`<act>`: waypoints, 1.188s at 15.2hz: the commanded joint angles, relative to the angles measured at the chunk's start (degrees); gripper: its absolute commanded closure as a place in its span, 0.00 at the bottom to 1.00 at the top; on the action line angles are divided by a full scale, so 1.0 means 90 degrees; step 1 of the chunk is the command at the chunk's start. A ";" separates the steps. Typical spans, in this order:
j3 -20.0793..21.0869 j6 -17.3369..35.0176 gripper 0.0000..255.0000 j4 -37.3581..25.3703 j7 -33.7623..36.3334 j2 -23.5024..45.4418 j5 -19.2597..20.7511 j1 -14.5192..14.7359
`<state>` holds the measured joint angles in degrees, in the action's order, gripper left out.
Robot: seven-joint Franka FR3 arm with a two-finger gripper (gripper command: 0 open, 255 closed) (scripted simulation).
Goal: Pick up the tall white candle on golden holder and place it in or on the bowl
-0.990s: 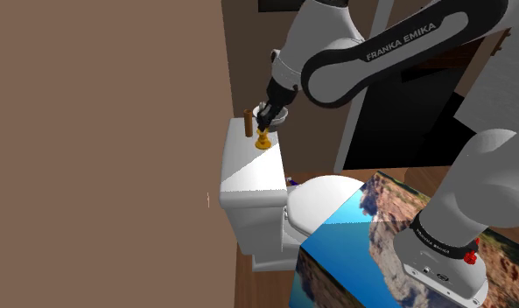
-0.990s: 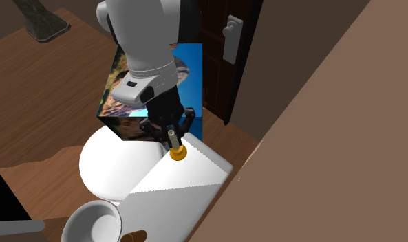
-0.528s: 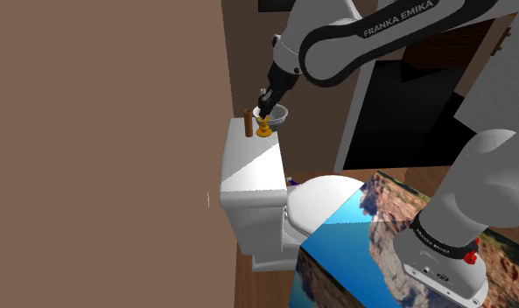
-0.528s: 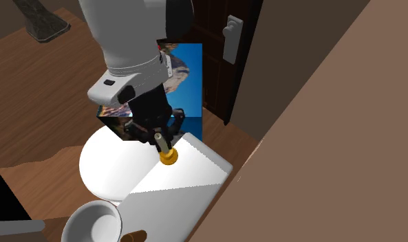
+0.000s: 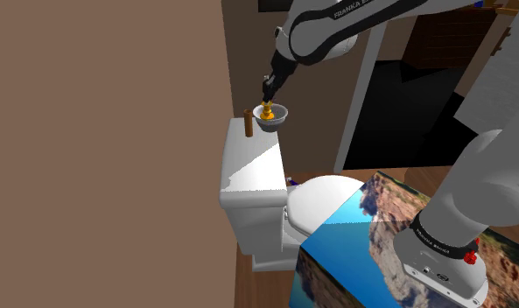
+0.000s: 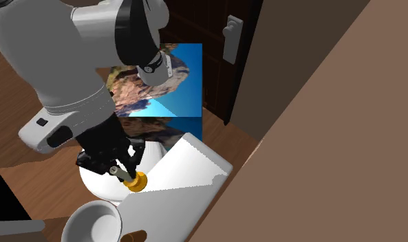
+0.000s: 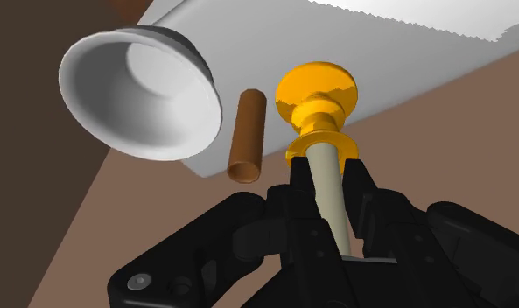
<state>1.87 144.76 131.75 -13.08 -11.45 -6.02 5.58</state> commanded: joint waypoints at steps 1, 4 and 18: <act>-0.0173 -0.0069 1.00 -0.0338 -0.0309 0.0290 -0.0092 -0.0062; -0.0419 -0.0191 1.00 -0.0889 -0.0790 0.0758 -0.0284 -0.0174; -0.0819 -0.0412 1.00 -0.2563 -0.2102 0.2381 -0.1000 -0.0667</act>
<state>-5.59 140.45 108.38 -31.96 9.71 -14.90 -0.50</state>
